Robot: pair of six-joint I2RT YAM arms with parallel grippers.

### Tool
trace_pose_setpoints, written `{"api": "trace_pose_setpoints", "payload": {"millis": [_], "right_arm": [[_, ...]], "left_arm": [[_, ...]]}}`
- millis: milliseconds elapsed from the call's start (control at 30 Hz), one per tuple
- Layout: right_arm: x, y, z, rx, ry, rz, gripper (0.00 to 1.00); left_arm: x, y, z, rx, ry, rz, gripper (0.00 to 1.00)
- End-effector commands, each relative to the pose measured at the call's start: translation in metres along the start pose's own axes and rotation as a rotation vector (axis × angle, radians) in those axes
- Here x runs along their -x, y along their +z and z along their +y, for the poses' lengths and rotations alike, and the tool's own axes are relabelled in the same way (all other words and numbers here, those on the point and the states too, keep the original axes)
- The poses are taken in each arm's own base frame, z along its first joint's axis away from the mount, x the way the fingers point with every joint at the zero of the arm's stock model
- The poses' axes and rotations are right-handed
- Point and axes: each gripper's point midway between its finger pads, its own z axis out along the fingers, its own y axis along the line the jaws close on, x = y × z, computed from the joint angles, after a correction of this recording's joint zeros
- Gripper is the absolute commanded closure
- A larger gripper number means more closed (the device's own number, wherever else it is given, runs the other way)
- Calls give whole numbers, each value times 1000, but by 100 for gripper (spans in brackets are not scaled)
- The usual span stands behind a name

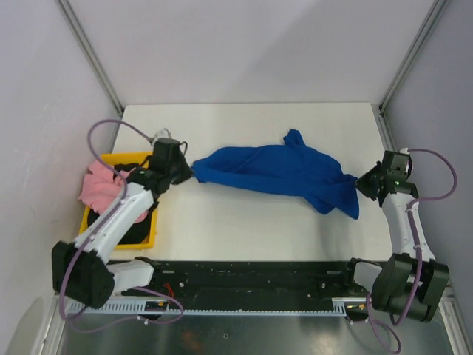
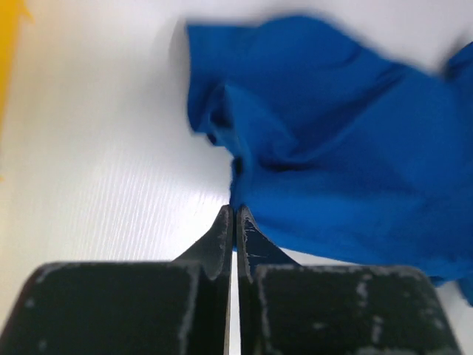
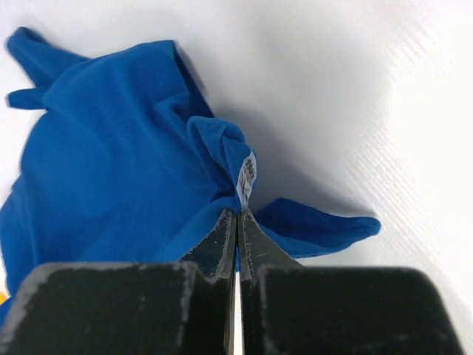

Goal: Fold and stack the t-shirts
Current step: Flatten out the tshirt

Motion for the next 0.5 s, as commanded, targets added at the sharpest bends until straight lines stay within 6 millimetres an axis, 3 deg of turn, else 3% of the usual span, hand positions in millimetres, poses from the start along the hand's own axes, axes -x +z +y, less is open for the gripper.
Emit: {"api": "trace_pose_setpoints", "payload": {"millis": [0, 233, 467], "right_arm": [[21, -45, 36, 155, 28, -84, 100], [65, -143, 78, 356, 185, -285, 100], [76, -233, 88, 442, 237, -388, 100]], "left_arm": [[70, -64, -12, -38, 36, -232, 100], [129, -152, -27, -139, -18, -480, 100], [137, -220, -29, -275, -63, -596, 100]]}}
